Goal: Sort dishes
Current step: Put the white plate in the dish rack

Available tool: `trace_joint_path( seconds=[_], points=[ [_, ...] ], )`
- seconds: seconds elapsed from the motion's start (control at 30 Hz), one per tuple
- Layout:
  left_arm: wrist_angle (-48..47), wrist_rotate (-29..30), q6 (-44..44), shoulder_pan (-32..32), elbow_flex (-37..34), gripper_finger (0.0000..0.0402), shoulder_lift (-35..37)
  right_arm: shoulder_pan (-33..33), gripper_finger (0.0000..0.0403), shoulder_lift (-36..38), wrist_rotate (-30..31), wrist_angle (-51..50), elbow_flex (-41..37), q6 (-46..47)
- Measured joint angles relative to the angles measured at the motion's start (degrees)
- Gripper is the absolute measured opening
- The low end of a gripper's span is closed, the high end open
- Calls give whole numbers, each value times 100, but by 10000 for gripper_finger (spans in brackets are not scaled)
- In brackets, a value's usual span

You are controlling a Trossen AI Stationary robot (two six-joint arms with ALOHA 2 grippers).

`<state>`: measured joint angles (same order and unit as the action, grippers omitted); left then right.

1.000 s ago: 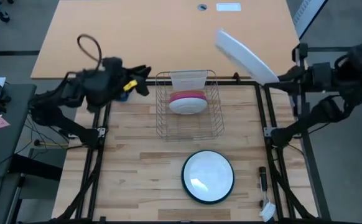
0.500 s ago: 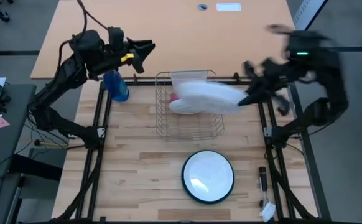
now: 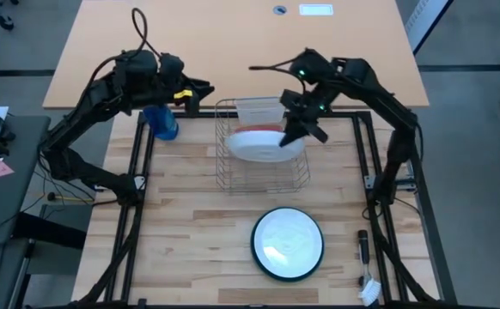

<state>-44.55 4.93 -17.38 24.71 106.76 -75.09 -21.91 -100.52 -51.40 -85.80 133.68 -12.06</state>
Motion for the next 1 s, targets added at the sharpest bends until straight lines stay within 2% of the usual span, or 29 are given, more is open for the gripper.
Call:
trace_joint_path(
  seconds=[0.27,0.53,1.0],
  points=[
    [-690,59,-73,0,0,118,0,-559,0,-722,-83,-5,18,-674],
    [-1976,851,-283,129,0,118,-2,-633,0,-1153,-130,-134,21,-1097],
    [-2065,857,-36,732,-2,118,-2,-852,0,-1791,-81,-176,8,-1551]
  ],
)
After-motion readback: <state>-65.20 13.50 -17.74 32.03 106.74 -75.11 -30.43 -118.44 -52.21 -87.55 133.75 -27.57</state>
